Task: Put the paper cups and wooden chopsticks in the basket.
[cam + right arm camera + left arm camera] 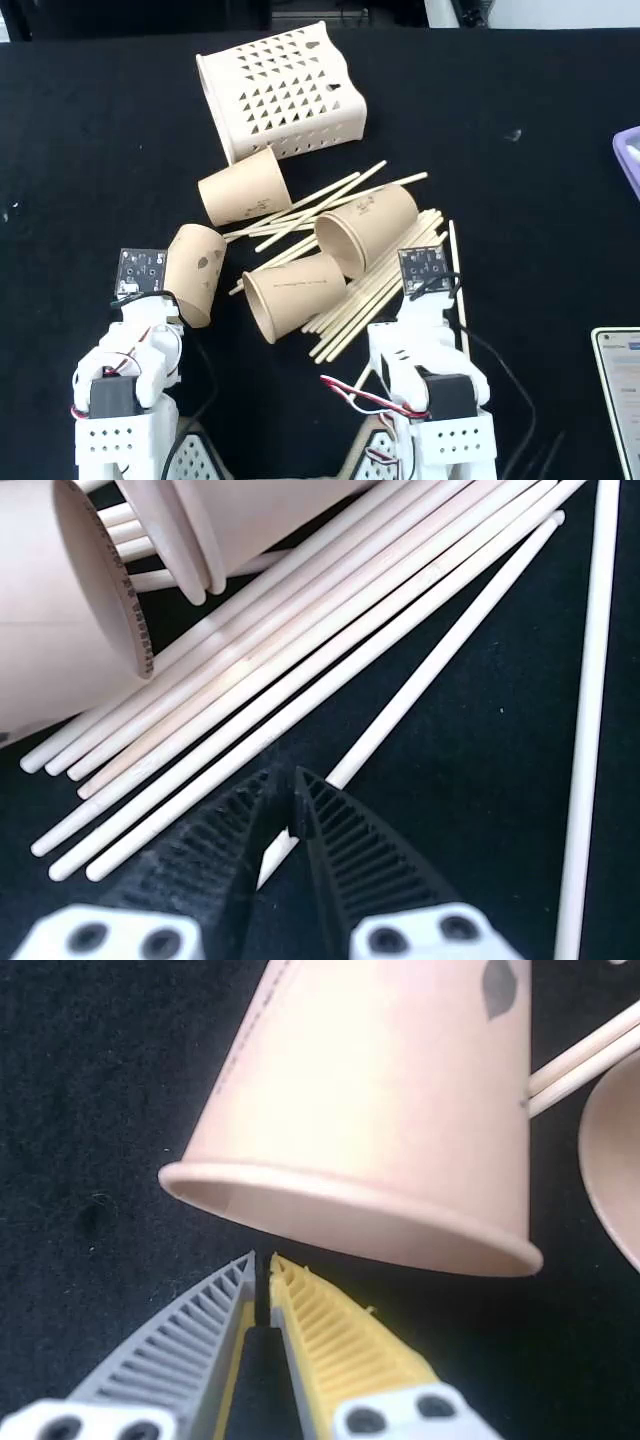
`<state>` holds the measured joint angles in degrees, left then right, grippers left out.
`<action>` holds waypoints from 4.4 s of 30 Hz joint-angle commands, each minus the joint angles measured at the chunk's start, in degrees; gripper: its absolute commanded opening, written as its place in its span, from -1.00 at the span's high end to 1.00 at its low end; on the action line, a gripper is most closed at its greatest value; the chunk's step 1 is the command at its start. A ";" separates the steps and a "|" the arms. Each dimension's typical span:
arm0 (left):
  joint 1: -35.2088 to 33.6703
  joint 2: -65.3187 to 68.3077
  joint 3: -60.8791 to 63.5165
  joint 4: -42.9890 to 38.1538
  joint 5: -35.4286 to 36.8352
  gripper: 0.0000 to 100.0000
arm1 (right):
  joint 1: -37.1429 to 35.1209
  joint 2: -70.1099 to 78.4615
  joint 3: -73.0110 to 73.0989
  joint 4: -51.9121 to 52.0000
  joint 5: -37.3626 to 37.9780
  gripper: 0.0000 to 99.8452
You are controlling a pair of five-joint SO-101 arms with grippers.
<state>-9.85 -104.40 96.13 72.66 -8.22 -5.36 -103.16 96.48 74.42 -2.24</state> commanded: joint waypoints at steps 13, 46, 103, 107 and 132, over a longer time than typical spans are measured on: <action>0.40 -0.18 1.27 0.35 -0.35 0.94 | 0.53 -5.41 0.04 0.35 0.00 0.98; 0.66 -0.18 1.27 0.35 -0.44 0.94 | -1.05 26.24 -73.98 -10.90 12.48 0.60; 4.00 136.53 -138.51 -10.46 27.25 0.43 | 7.03 124.35 -103.25 -47.56 2.46 0.65; 4.70 139.87 -144.22 -8.88 27.34 0.44 | 6.86 125.85 -103.69 -47.65 2.46 0.65; -0.31 150.86 -145.89 1.67 18.29 0.44 | -0.18 126.73 -104.66 -36.75 2.55 0.65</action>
<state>-7.74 45.23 -49.71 71.25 12.00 -3.16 24.40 -5.93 35.03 0.13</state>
